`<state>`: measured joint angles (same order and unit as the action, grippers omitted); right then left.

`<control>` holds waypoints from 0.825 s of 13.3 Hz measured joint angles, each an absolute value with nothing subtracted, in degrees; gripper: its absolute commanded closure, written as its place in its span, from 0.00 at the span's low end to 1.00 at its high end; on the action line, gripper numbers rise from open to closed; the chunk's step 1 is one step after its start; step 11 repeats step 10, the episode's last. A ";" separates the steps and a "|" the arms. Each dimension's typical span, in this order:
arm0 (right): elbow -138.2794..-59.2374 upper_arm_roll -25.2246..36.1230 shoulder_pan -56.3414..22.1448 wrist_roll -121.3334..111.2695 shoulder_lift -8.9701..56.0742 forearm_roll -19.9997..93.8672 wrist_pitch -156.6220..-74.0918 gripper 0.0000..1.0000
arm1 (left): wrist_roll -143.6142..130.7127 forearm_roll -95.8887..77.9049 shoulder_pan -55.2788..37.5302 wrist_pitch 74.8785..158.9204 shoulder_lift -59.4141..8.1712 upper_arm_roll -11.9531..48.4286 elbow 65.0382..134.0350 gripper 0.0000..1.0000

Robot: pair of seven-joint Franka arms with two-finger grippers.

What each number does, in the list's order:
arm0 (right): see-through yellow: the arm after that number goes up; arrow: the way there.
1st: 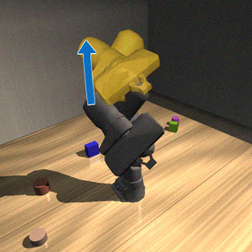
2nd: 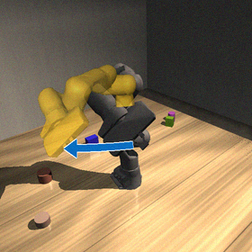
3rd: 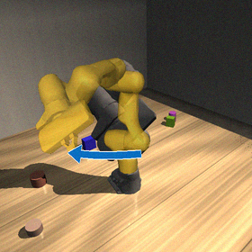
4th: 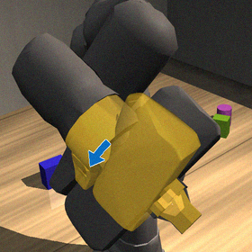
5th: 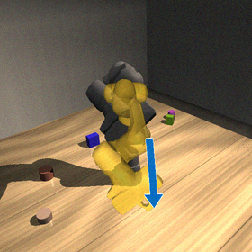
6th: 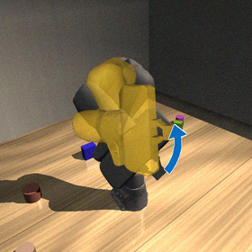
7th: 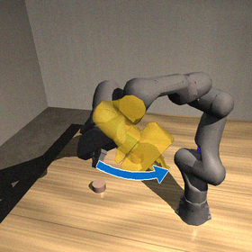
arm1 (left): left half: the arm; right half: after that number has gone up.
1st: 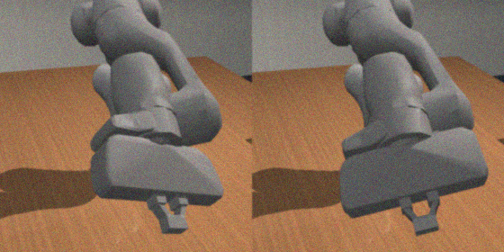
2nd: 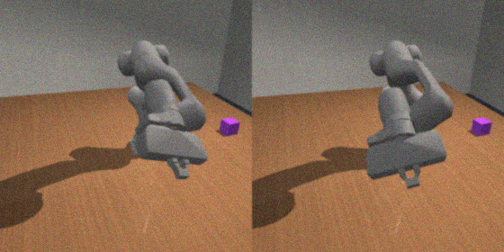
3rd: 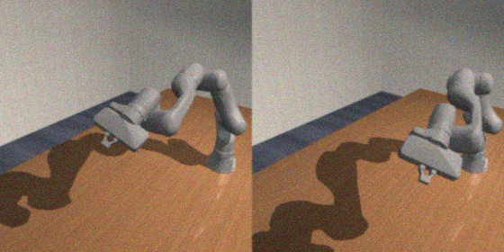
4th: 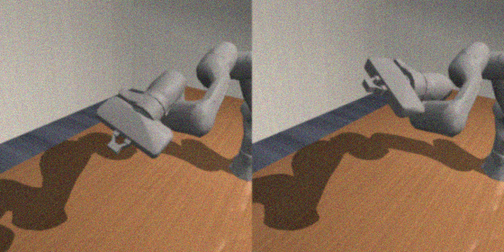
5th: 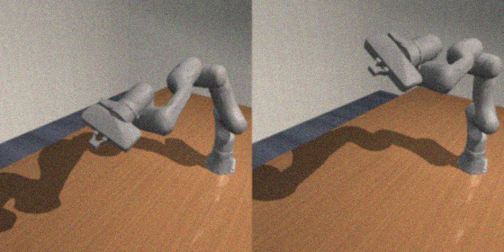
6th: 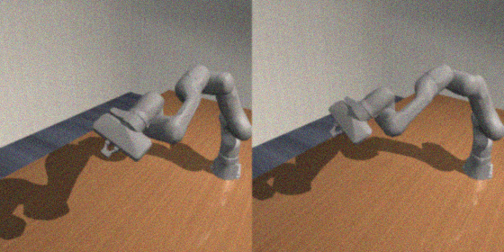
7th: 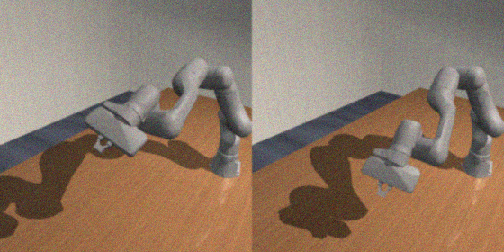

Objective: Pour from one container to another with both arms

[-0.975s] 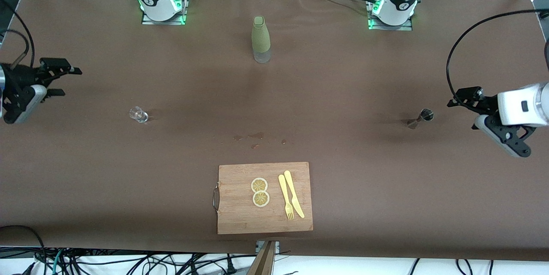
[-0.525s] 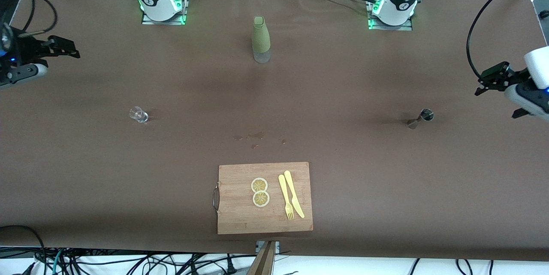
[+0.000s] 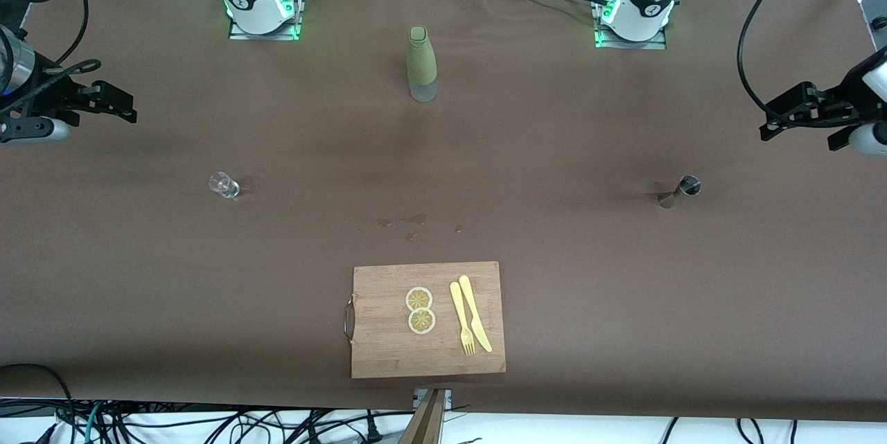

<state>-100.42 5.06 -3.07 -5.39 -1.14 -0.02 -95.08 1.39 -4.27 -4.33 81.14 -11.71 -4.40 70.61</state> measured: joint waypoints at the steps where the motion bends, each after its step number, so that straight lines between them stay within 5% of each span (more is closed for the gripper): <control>1: -100.33 5.31 -3.07 -4.86 -1.29 0.62 -95.04 0.00 | -0.50 -5.25 -2.97 80.78 -11.71 -3.59 70.75 0.00; 11: -96.29 6.67 -2.99 -4.76 0.65 1.11 -90.43 0.00 | -3.83 -5.49 -2.07 80.38 -11.89 -0.90 71.15 0.00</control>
